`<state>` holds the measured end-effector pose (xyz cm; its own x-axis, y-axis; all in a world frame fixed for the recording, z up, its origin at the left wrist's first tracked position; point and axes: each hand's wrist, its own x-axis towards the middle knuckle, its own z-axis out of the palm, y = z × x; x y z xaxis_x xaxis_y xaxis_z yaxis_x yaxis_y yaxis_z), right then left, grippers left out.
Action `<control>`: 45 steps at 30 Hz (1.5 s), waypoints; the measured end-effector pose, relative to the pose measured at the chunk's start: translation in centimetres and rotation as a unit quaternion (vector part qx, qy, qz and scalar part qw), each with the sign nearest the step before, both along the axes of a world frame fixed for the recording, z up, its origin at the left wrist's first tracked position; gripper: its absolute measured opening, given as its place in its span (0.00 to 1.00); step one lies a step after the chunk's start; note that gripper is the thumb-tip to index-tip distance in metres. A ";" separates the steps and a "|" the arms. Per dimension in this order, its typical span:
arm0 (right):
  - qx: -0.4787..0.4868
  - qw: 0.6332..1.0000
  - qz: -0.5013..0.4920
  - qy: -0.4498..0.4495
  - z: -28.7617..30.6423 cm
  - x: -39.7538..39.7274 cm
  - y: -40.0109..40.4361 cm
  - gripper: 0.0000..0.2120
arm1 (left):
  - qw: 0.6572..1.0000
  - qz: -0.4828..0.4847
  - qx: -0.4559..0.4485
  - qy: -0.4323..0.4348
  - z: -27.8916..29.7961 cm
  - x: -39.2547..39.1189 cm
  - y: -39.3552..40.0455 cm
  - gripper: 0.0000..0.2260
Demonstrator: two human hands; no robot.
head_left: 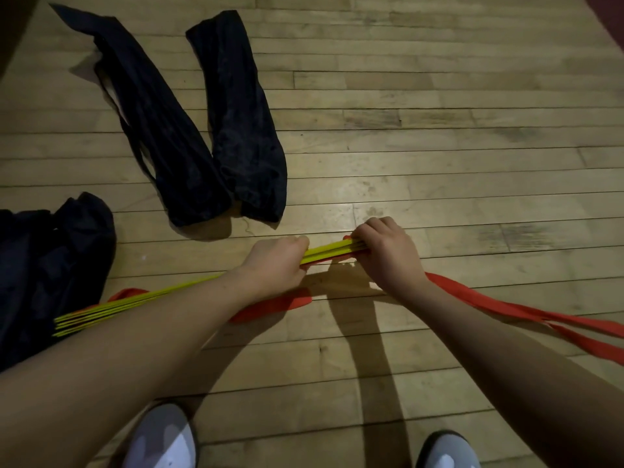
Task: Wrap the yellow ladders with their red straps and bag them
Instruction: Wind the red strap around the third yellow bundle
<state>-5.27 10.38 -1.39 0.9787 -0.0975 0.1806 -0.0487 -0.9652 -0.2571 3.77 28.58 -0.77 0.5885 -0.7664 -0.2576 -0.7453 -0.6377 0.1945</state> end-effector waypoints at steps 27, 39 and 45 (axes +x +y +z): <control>0.634 0.742 -0.194 0.100 2.0 -1.0 -0.2 0.06 | 0.995 0.019 -0.068 0.066 2.1 0.6 -2.4 0.10; 0.708 0.673 -0.149 0.153 1.9 -0.7 0.2 0.09 | 0.997 0.022 -0.069 0.037 2.7 0.3 -3.1 0.17; 0.650 0.727 -0.186 0.120 1.9 -0.8 0.9 0.13 | 0.999 0.017 -0.049 0.003 2.5 -0.1 -3.3 0.17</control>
